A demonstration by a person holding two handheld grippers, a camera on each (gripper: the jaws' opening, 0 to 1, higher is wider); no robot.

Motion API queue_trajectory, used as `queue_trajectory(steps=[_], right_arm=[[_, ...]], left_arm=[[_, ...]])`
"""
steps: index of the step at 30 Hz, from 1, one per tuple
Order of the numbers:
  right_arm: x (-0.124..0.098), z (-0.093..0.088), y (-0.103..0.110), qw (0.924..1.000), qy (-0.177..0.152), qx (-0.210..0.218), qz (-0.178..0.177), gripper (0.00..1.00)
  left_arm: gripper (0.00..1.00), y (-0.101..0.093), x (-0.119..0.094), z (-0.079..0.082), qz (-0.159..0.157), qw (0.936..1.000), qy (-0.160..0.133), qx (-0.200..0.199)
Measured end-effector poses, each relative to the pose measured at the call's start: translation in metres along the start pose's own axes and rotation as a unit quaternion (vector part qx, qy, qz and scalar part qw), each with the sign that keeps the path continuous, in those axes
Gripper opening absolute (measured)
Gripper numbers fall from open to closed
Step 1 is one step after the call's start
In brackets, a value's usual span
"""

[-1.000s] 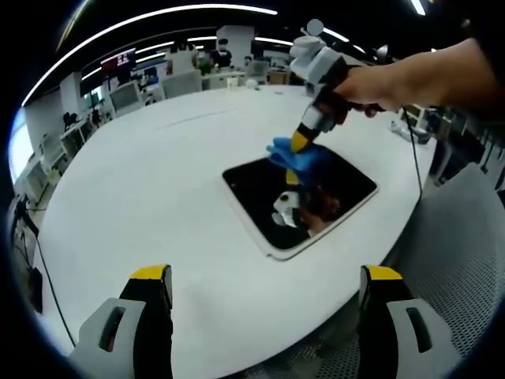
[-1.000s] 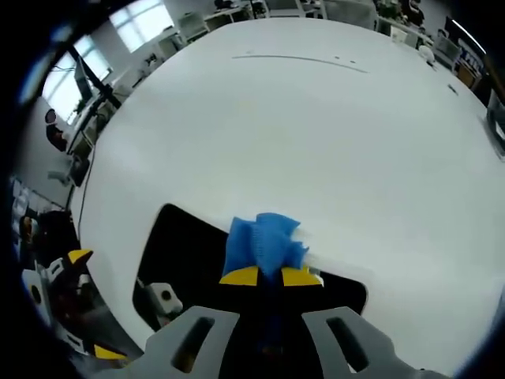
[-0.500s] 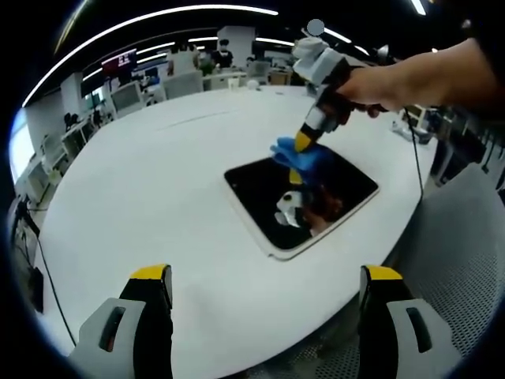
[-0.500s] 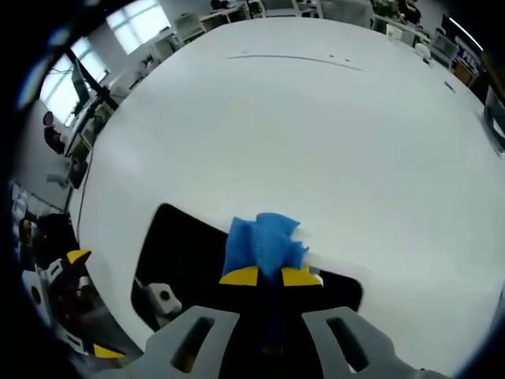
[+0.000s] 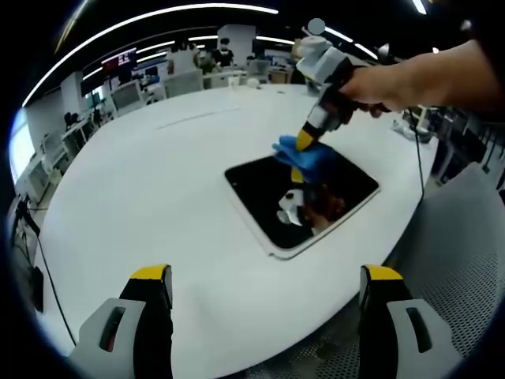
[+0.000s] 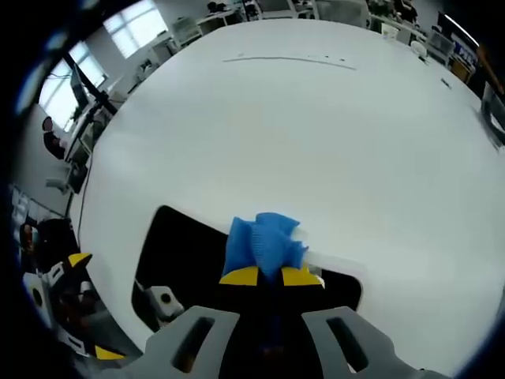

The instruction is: Wipe the mirror surface with the cleaning cloth until all visible marks leave the cleaned area.

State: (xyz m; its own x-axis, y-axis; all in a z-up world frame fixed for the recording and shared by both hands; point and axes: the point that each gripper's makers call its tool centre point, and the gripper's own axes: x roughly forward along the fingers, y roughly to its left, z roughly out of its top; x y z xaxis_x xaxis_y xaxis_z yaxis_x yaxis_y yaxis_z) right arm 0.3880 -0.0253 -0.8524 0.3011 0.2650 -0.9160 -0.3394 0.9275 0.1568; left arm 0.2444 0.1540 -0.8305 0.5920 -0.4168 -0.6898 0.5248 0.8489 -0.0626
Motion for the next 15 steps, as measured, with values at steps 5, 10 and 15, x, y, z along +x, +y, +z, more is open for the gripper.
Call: queue_trajectory(steps=[5, 10, 15], right_arm=[[0.0014, -0.0008, -0.0029, 0.9998, -0.006, 0.018, 0.0, 0.02], [0.0035, -0.0022, -0.0048, 0.9998, -0.011, 0.019, -0.003, 0.02], [0.0036, -0.0047, -0.0053, 0.9997, -0.013, 0.022, -0.004, 0.02]], left_arm=[[0.99, 0.0008, -0.0004, 0.0002, 0.003, 1.0, -0.001, -0.002], [0.99, 0.0005, 0.0, 0.0006, 0.002, 1.0, -0.001, 0.0], [0.99, 0.0005, 0.0002, 0.0003, 0.003, 1.0, 0.0, 0.002]])
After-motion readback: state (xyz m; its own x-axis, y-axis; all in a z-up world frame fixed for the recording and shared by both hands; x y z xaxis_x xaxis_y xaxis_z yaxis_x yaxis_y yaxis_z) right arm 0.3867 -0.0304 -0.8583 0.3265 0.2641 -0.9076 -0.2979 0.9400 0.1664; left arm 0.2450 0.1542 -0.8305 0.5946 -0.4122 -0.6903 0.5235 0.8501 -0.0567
